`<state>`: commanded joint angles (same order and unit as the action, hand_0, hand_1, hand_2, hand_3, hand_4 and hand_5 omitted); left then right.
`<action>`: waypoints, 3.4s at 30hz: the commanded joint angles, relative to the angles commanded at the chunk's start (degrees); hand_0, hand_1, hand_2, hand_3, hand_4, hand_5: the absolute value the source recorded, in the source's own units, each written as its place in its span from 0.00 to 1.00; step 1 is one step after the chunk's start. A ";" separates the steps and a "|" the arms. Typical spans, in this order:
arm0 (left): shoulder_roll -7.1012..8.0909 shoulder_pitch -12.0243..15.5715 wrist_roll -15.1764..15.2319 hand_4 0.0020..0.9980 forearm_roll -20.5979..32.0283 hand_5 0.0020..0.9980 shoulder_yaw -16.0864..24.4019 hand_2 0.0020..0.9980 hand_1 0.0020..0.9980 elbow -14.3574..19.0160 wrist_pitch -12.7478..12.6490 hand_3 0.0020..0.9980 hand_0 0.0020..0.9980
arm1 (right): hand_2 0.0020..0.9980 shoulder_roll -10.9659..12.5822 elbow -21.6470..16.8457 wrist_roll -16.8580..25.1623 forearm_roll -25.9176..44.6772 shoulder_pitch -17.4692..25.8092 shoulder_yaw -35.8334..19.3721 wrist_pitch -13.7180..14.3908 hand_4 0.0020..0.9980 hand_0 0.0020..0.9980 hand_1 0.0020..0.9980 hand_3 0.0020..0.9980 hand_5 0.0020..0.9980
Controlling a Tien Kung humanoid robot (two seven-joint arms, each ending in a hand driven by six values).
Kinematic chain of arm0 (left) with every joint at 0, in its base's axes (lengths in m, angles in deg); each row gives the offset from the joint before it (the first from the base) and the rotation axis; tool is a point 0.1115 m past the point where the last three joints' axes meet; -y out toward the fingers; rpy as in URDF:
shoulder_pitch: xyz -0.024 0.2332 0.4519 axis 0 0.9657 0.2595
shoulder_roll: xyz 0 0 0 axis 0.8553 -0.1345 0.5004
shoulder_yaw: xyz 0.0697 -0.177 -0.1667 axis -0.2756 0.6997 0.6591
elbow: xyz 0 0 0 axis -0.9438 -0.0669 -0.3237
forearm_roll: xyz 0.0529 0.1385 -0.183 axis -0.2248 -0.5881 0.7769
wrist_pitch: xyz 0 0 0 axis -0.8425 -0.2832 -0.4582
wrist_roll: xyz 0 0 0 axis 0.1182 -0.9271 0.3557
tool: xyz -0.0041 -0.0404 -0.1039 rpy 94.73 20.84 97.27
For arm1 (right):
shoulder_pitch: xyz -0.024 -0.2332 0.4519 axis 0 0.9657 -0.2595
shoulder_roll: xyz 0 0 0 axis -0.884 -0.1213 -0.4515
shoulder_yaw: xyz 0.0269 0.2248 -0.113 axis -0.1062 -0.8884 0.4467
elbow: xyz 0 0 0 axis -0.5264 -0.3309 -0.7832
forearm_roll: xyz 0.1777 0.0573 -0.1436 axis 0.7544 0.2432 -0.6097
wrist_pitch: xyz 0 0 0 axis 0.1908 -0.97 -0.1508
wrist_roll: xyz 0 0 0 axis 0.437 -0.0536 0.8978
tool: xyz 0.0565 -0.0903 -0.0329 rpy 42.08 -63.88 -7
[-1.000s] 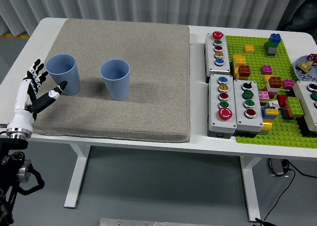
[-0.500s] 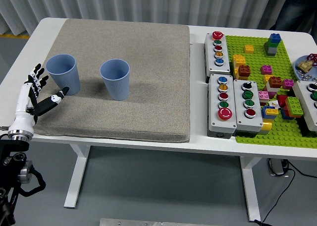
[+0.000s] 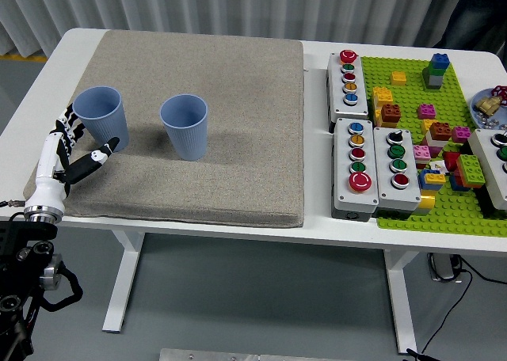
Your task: Pick cup pour cup place
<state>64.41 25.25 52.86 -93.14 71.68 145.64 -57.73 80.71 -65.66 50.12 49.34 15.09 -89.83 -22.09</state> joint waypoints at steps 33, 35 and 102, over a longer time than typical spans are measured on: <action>-1.31 -2.13 0.24 0.92 -1.42 0.29 -1.02 1.00 0.86 -2.29 -3.15 1.00 0.86 | 0.75 0.09 0.00 0.04 0.21 -0.50 0.04 -0.31 0.20 0.76 0.70 0.63 0.26; -1.38 -2.25 0.01 0.92 -1.81 0.29 -0.90 1.00 0.86 -2.52 -3.47 1.00 0.86 | 0.75 0.08 0.00 0.01 0.18 -0.53 -0.01 -0.32 0.20 0.76 0.70 0.63 0.26; -3.50 -6.15 -1.56 0.91 -6.15 0.32 -0.24 0.98 0.83 -5.92 -6.74 1.00 0.83 | 0.75 0.37 0.00 0.23 0.31 -0.71 0.07 -0.68 0.20 0.77 0.70 0.63 0.25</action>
<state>60.91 19.10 51.30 -99.29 71.44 139.72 -64.47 81.08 -65.66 50.35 49.65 14.39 -89.75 -22.77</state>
